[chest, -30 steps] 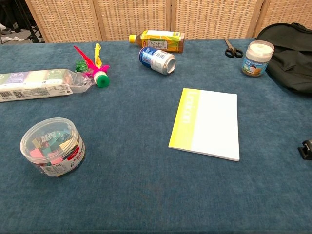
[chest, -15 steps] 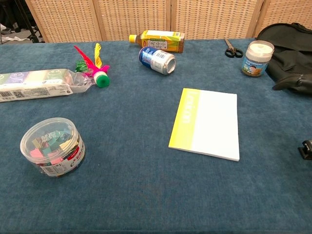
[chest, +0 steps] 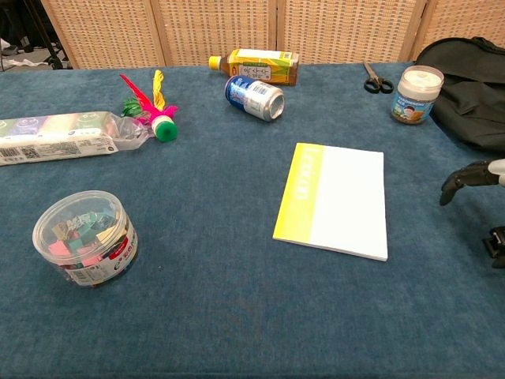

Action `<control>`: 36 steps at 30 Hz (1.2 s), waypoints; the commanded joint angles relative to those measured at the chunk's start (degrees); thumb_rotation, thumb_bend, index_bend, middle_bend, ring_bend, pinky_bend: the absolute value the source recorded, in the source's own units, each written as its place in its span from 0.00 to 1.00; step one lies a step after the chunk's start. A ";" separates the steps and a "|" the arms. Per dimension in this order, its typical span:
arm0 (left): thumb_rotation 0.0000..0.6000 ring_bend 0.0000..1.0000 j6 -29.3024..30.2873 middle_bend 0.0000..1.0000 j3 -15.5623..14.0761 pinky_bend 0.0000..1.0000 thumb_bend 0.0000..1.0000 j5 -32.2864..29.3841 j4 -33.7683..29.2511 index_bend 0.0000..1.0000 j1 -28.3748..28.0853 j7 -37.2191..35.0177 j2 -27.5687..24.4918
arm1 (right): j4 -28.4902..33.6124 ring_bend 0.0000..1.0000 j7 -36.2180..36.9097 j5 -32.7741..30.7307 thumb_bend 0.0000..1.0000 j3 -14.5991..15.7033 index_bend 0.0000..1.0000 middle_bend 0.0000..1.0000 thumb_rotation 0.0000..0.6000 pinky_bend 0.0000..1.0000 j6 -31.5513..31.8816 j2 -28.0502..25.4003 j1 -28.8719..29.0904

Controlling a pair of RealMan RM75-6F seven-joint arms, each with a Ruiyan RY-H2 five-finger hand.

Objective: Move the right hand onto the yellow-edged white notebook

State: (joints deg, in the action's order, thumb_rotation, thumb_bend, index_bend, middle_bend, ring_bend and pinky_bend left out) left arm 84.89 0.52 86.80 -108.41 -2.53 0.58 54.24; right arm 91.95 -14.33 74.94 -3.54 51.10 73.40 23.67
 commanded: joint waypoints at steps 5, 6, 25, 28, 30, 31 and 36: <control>1.00 0.00 0.00 0.00 -0.02 0.00 0.00 0.00 -0.16 0.00 -0.03 -0.36 -0.21 | -5.14 0.39 -4.29 -2.87 0.26 0.68 0.46 0.42 1.00 0.27 1.24 2.36 0.02; 1.00 0.00 0.04 0.00 -0.07 0.00 0.00 0.07 -0.15 0.00 0.00 -0.39 -0.21 | -5.80 0.43 -4.62 -2.92 0.34 0.78 0.49 0.45 1.00 0.30 1.67 2.67 -0.07; 1.00 0.00 -0.36 0.00 -0.48 0.00 0.00 0.61 -0.41 0.00 -0.18 -1.03 -0.57 | -1.54 0.53 -4.74 4.14 0.54 -3.10 0.60 0.58 1.00 0.34 8.00 1.40 3.56; 1.00 0.00 -0.28 0.00 -0.53 0.00 0.00 0.70 -0.48 0.00 -0.12 -1.55 -0.78 | 0.68 0.53 -8.47 1.07 0.52 -6.49 0.60 0.58 1.00 0.34 5.08 1.93 7.39; 1.00 0.00 -0.24 0.00 -0.50 0.00 0.00 0.57 -0.56 0.00 -0.09 -2.18 -1.00 | 1.38 0.53 -11.63 -1.97 0.52 -8.77 0.60 0.58 1.00 0.34 2.97 2.94 10.26; 1.00 0.00 -0.21 0.00 -0.47 0.00 0.00 0.56 -0.57 0.00 -0.08 -2.63 -1.16 | 1.36 0.53 -13.68 -4.28 0.52 -10.12 0.60 0.58 1.00 0.34 1.64 3.85 12.12; 1.00 0.00 -0.26 0.00 -0.38 0.00 0.00 0.30 -0.23 0.00 -0.06 -5.08 -2.05 | 0.05 0.53 -24.44 -16.39 0.52 -13.71 0.60 0.57 1.00 0.34 -1.72 8.55 19.66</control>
State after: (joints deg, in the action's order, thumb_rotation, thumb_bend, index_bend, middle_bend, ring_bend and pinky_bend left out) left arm 84.65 0.08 87.23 -108.79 -2.59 -3.95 52.48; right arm 92.29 -32.08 65.83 -14.18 52.11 78.53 38.10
